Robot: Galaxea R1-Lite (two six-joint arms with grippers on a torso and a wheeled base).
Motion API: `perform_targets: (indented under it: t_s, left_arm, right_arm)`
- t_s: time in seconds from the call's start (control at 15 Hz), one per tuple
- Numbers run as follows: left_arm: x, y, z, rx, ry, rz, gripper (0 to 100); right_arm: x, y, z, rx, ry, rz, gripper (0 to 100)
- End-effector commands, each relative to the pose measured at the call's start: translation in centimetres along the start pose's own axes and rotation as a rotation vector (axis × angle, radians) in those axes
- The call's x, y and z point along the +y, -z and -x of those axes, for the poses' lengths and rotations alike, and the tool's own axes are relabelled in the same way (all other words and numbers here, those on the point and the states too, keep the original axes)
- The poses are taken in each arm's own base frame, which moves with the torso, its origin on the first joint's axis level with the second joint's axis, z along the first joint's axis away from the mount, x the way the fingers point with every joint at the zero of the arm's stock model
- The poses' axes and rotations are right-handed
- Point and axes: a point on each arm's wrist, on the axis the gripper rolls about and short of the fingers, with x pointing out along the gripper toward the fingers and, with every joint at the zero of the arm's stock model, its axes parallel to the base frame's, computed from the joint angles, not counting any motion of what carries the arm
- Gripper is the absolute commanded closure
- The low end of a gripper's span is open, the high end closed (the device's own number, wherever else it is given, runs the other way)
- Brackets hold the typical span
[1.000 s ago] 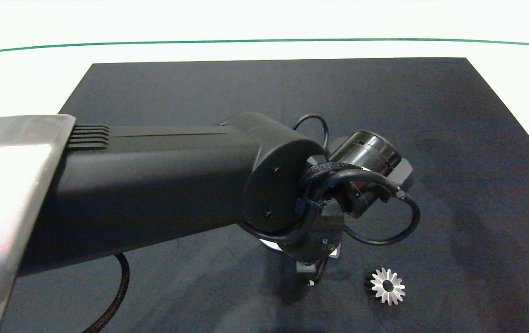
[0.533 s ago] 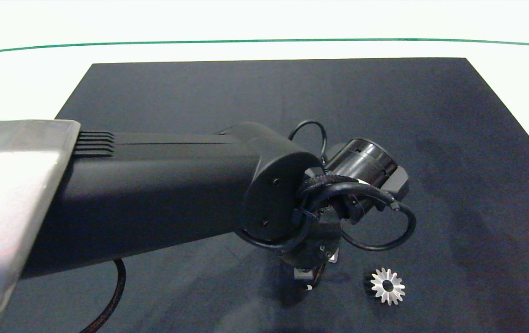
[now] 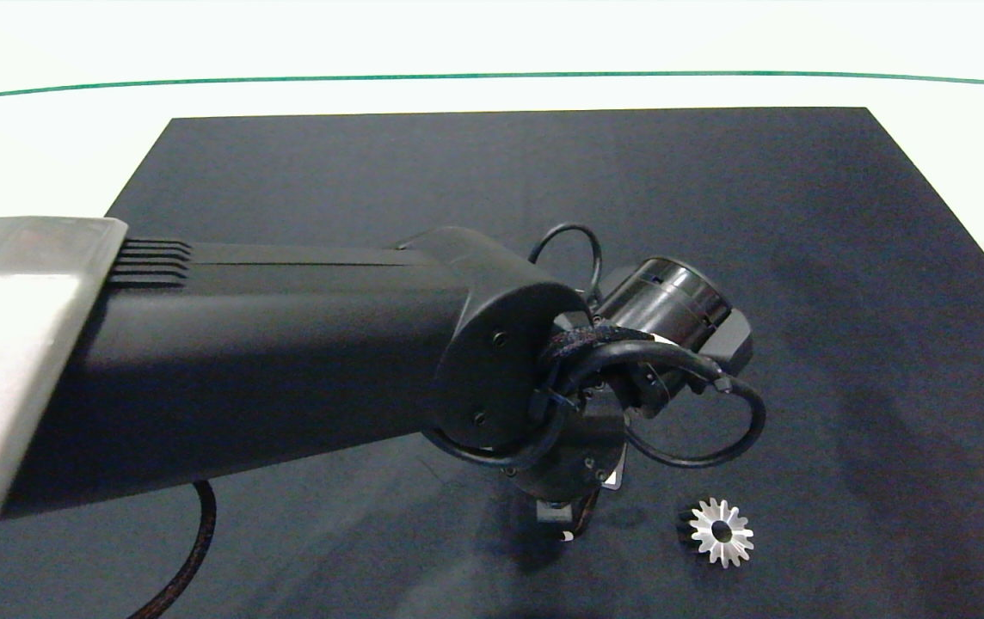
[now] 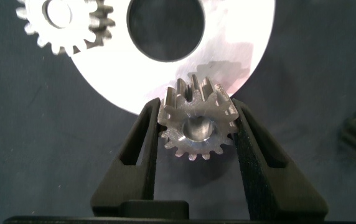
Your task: Remove an incorrectly installed larger gear and replace it with the correct smaller gear
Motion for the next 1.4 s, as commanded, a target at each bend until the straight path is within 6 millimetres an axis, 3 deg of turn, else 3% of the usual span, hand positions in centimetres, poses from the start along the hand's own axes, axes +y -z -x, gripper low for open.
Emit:
perform_targets:
  t_s: [0.07,1.4]
  left_arm:
    - [-0.03,0.08,0.0,0.002,-0.003,0.0,84]
    - [-0.57,0.18,-0.83,-0.004,0.001,-0.01,84]
  right_arm:
    - [0.01,0.05,0.02,0.004,-0.002,0.001,0]
    - [0.01,0.05,0.02,0.004,-0.002,0.001,0]
